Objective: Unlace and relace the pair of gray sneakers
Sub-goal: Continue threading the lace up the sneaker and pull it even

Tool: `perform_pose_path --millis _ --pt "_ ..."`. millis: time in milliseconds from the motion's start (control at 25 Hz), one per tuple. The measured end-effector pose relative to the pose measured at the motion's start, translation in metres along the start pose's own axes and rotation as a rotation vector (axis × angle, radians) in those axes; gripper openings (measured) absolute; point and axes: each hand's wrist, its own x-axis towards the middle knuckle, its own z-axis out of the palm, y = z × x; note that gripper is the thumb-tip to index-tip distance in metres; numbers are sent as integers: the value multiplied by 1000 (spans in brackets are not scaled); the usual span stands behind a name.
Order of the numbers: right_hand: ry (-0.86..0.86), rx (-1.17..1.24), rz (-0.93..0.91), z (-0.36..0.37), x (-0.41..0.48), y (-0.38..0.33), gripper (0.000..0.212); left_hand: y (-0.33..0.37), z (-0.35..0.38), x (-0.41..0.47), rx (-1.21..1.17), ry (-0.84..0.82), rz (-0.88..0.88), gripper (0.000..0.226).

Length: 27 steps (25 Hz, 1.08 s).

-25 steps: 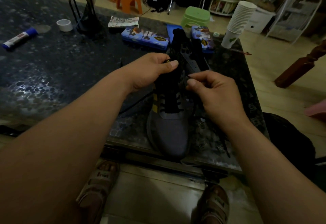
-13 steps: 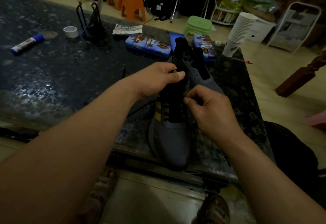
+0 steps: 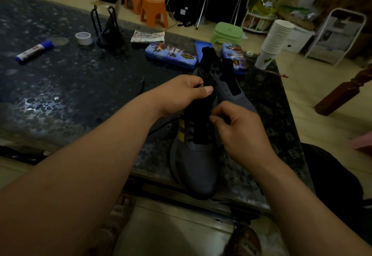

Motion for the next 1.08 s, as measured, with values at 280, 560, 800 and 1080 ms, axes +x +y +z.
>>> perform_pose_path --millis 280,560,800,1080 --pt "21 134 52 7 6 -4 14 1 2 -1 51 -3 8 48" --pt "152 204 232 12 5 -10 8 1 4 0 60 31 1 27" --pt "168 464 414 23 4 -17 10 2 4 -2 67 40 4 25" --pt "146 572 476 17 -1 -9 7 0 2 -1 26 45 -5 24"
